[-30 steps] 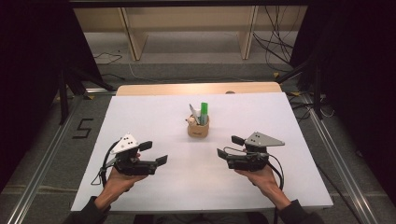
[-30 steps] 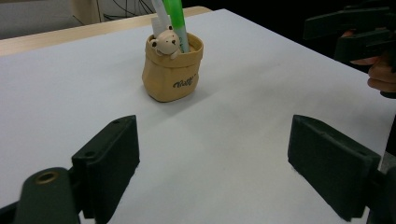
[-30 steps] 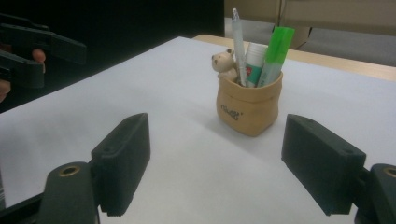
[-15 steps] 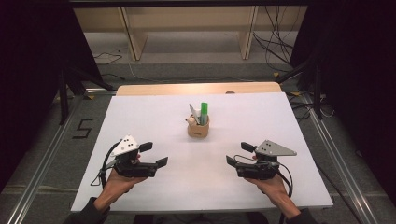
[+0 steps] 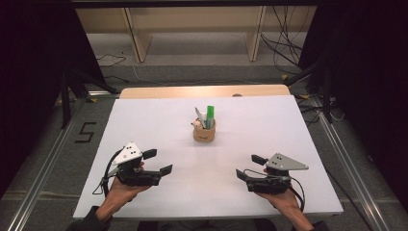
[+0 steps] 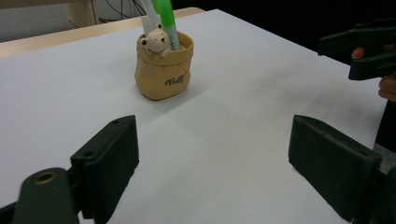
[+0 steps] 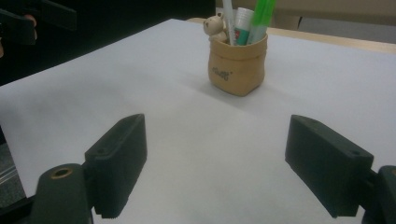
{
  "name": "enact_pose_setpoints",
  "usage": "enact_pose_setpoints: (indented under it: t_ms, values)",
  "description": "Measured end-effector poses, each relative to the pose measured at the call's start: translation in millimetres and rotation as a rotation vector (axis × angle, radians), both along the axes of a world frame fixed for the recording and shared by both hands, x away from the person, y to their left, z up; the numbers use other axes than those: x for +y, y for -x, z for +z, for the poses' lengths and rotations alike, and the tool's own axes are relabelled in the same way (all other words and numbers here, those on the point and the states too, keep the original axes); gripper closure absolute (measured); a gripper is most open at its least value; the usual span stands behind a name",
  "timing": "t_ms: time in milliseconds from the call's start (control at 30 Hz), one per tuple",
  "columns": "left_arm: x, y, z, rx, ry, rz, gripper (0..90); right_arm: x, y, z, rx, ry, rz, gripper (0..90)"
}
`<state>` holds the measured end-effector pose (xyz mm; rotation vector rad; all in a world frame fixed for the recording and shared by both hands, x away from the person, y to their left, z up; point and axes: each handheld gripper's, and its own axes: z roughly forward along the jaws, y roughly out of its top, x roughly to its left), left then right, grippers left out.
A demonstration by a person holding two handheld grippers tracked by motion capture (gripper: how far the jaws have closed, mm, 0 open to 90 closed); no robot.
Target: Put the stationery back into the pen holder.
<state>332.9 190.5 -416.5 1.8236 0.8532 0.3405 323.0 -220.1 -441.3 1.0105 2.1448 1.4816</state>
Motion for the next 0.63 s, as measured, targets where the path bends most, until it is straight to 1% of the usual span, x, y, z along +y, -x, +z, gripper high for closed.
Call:
enact_pose_setpoints:
  t_ms: [167,367,633]
  values:
    - [0.6,0.6,1.0,-0.009,0.006,-0.003,15.8,-3.0,0.0,0.2,-0.004,-0.011,-0.012,21.5]
    - [2.4,-1.0,0.2,-0.001,0.012,0.005,15.8,-3.7,-0.1,0.7,-0.008,-0.014,-0.015,21.6]
    - [2.1,-2.0,-0.6,0.001,0.006,0.003,15.8,-3.7,-0.4,1.0,-0.012,-0.014,-0.017,21.6]
